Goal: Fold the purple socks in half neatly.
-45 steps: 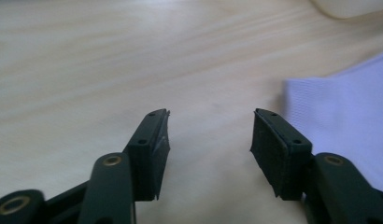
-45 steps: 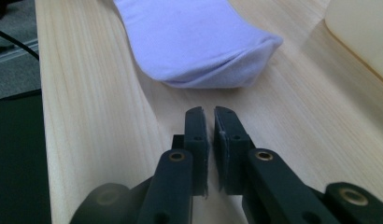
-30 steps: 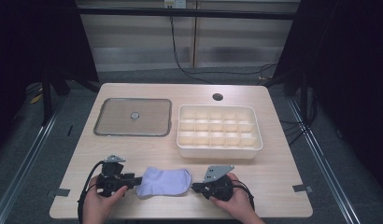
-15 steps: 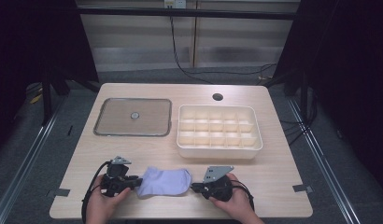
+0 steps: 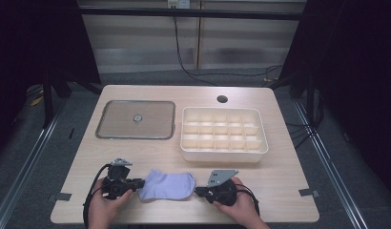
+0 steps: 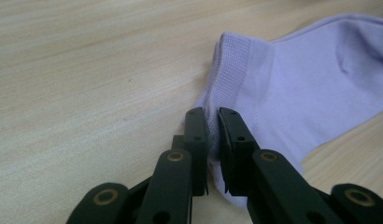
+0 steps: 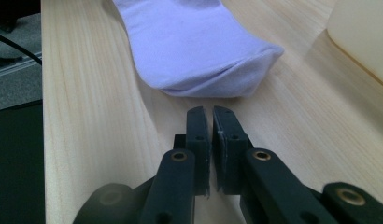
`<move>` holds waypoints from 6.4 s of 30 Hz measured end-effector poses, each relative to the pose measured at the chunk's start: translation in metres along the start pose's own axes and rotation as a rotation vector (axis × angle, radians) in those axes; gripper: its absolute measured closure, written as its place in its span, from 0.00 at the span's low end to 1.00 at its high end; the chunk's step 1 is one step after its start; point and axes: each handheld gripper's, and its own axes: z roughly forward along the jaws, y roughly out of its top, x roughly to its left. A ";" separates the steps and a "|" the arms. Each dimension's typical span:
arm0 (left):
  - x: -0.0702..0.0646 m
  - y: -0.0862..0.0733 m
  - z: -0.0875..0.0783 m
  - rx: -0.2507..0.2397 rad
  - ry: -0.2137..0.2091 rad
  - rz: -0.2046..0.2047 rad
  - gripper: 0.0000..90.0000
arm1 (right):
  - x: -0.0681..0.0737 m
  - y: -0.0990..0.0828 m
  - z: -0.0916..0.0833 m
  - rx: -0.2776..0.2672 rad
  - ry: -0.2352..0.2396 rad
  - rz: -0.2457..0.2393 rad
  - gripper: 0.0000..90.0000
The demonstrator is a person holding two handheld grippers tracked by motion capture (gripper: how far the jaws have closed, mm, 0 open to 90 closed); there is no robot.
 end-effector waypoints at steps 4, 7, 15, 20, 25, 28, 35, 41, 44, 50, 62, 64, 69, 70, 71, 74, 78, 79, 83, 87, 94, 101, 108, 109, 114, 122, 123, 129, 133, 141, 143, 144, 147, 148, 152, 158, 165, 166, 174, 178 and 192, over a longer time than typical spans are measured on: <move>0.001 0.001 -0.005 -0.017 -0.041 -0.020 0.92 | 0.000 0.000 0.000 -0.002 0.002 0.003 0.96; -0.001 0.003 -0.006 -0.020 -0.061 -0.019 0.92 | 0.000 0.000 0.000 -0.003 0.002 0.001 0.96; -0.005 0.007 -0.011 -0.033 -0.106 -0.040 0.93 | -0.001 -0.001 0.000 -0.007 0.002 0.005 0.96; -0.006 0.009 -0.012 -0.035 -0.129 -0.052 0.93 | -0.001 -0.001 0.000 -0.006 0.003 0.008 0.96; -0.007 0.011 -0.012 -0.040 -0.152 -0.066 0.93 | -0.001 -0.001 0.000 -0.007 0.003 0.005 0.96; -0.009 0.013 -0.013 -0.036 -0.154 -0.069 0.93 | -0.001 -0.001 0.000 -0.007 0.004 0.006 0.96; -0.004 0.011 -0.010 -0.020 -0.118 -0.101 0.93 | -0.001 -0.001 0.000 -0.006 0.004 0.005 0.96; -0.005 0.013 -0.010 -0.018 -0.095 -0.086 0.93 | -0.001 -0.001 0.000 -0.008 0.004 0.004 0.96; 0.001 0.010 -0.005 -0.011 -0.082 -0.110 0.91 | -0.001 -0.001 0.000 -0.006 0.006 0.005 0.95; 0.007 0.007 0.002 0.019 -0.062 -0.124 0.92 | -0.001 -0.001 0.000 -0.007 0.005 0.005 0.95; 0.006 0.008 0.014 0.007 -0.009 -0.074 0.73 | -0.001 -0.001 0.000 -0.009 0.004 0.007 0.95; 0.006 0.008 0.016 0.016 0.000 -0.070 0.73 | -0.001 -0.001 0.001 -0.010 0.006 0.006 0.95; 0.007 0.009 0.017 0.044 -0.009 -0.087 0.86 | -0.001 -0.001 0.000 -0.007 0.006 0.010 0.95; 0.007 0.010 0.018 0.045 -0.011 -0.090 0.88 | -0.001 -0.001 0.000 -0.008 0.006 0.011 0.95; 0.006 0.010 0.018 0.056 -0.026 -0.094 0.90 | -0.001 -0.001 0.000 -0.009 0.006 0.006 0.95; 0.005 0.011 0.017 0.052 -0.045 -0.099 0.92 | -0.001 -0.001 0.001 -0.010 0.005 0.008 0.95; 0.005 0.014 0.009 0.042 -0.069 -0.105 0.92 | -0.001 -0.001 0.000 -0.009 0.006 0.006 0.95; 0.004 0.015 0.008 0.033 -0.072 -0.111 0.92 | -0.002 -0.001 0.000 -0.008 0.008 0.009 0.95; 0.001 0.018 0.003 0.035 -0.094 -0.112 0.92 | -0.003 -0.001 0.000 -0.009 0.017 0.027 0.95; 0.000 0.023 -0.001 0.009 -0.125 -0.136 0.92 | -0.006 -0.002 -0.001 -0.010 0.017 0.040 0.95; -0.004 0.028 -0.004 0.024 -0.123 -0.115 0.92 | -0.012 -0.004 -0.005 -0.005 -0.001 0.069 0.97; -0.007 0.033 -0.007 0.034 -0.116 -0.101 0.92 | -0.017 0.003 -0.008 0.043 -0.048 0.026 1.00; -0.015 0.043 -0.010 0.037 -0.114 -0.092 0.92 | -0.022 0.003 -0.003 0.029 -0.041 0.039 1.00; -0.016 0.044 -0.010 0.040 -0.117 -0.088 0.92 | -0.022 0.003 -0.003 0.027 -0.038 0.041 1.00; -0.023 0.049 -0.009 0.046 -0.122 -0.074 0.92 | -0.022 0.002 -0.002 0.017 -0.036 0.046 1.00; -0.032 0.053 -0.009 0.055 -0.134 -0.075 0.92 | -0.020 0.002 0.000 0.013 -0.022 0.061 1.00; -0.032 0.054 -0.009 0.065 -0.138 -0.069 0.92 | -0.020 0.003 0.000 0.010 -0.020 0.062 1.00; -0.037 0.057 -0.007 0.053 -0.140 -0.071 0.92 | -0.017 0.003 0.001 0.012 -0.023 0.043 1.00; -0.043 0.060 -0.006 0.052 -0.135 -0.059 0.92 | -0.018 0.002 0.001 0.003 -0.020 0.043 1.00; -0.048 0.061 -0.001 0.057 -0.140 -0.052 0.92 | -0.018 0.001 0.001 -0.005 -0.017 0.049 1.00; -0.049 0.061 -0.001 0.059 -0.144 -0.046 0.92 | -0.018 0.001 0.001 -0.005 -0.017 0.048 1.00; -0.050 0.062 0.000 0.059 -0.147 -0.044 0.92 | -0.018 0.001 0.001 -0.005 -0.018 0.047 1.00; -0.052 0.063 0.001 0.063 -0.155 -0.042 0.92 | -0.019 0.001 0.001 -0.008 -0.016 0.047 1.00; -0.052 0.064 0.001 0.064 -0.153 -0.038 0.92 | -0.019 0.000 0.001 -0.009 -0.013 0.054 1.00; -0.055 0.065 0.002 0.060 -0.159 -0.042 0.92 | -0.019 0.000 0.001 -0.008 -0.015 0.049 1.00; -0.058 0.067 0.006 0.069 -0.164 -0.040 0.92 | -0.018 0.000 0.001 -0.008 -0.018 0.048 1.00; -0.062 0.070 0.010 0.069 -0.173 -0.033 0.92 | -0.018 0.001 0.001 -0.009 -0.019 0.048 1.00; -0.064 0.070 0.011 0.068 -0.175 -0.033 0.92 | -0.018 0.001 0.001 -0.010 -0.018 0.048 1.00; -0.066 0.072 0.015 0.079 -0.175 -0.027 0.92 | -0.017 0.000 0.001 -0.007 -0.020 0.048 1.00; -0.068 0.072 0.016 0.071 -0.175 -0.031 0.92 | -0.017 0.000 0.001 -0.007 -0.020 0.049 1.00; -0.075 0.072 0.021 0.076 -0.196 -0.031 0.92 | -0.017 0.001 0.001 -0.009 -0.020 0.050 1.00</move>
